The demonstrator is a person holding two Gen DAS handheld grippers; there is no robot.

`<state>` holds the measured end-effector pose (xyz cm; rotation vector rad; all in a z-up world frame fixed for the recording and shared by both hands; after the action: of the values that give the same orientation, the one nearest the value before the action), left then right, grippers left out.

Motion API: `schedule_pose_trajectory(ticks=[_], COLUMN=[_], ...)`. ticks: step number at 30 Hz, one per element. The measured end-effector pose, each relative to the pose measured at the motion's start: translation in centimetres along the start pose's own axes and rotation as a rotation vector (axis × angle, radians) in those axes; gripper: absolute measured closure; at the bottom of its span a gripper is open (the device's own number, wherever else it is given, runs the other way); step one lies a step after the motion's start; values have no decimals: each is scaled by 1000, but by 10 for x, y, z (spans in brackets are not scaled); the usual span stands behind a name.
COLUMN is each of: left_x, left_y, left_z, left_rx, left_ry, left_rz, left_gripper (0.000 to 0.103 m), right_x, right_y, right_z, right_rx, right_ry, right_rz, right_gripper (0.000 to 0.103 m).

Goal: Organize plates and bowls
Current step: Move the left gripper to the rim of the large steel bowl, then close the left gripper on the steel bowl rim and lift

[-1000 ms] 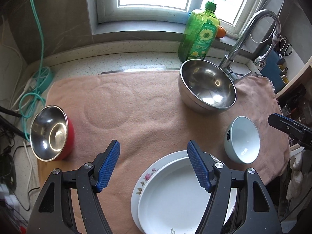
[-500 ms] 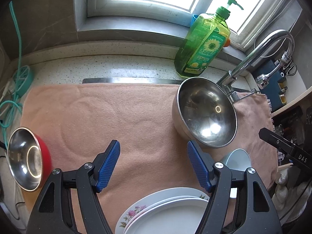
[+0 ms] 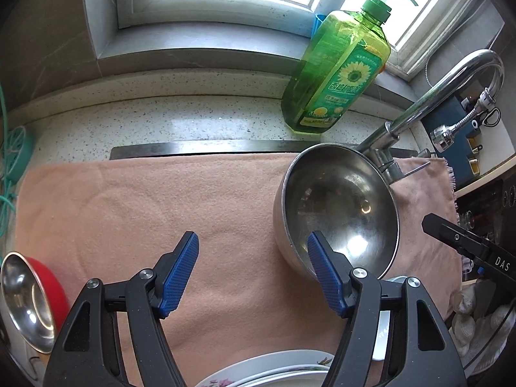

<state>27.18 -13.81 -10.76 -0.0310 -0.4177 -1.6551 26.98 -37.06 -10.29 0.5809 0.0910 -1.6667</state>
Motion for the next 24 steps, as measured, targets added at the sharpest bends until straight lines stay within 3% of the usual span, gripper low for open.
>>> schedule_pose_trajectory(ticks=[13,17,21,24], left_x=[1,1,2,2], left_y=[12,13,13,14], left_z=[-21,-26,-28,-28], left_rx=[-51,-65,-69,-66], left_ry=[-65,-79,-93,-97], left_rz=[31,34,35,34], left_gripper=[68,69,78,82], right_x=[6,7,6,5], right_y=[13,13,14,14], right_z=[-22,-28,-33,-34], right_rx=[-70,-82,-96,-100], right_ry=[32,26,32,32], right_rz=[-27,-29,-31,-28], right_gripper=[56,58,72,76])
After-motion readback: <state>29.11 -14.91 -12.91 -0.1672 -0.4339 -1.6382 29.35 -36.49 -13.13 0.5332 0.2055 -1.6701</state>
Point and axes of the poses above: each gripper's, at about its wrist camera, not at the fingertips, and z roughly against the way its jaws point, x to its right, y to its top, the point moved 1 cm from there along -z, roughly the way its jaws point, and after that the axes turned 7 degrees about -x, right-handed, at the moved point
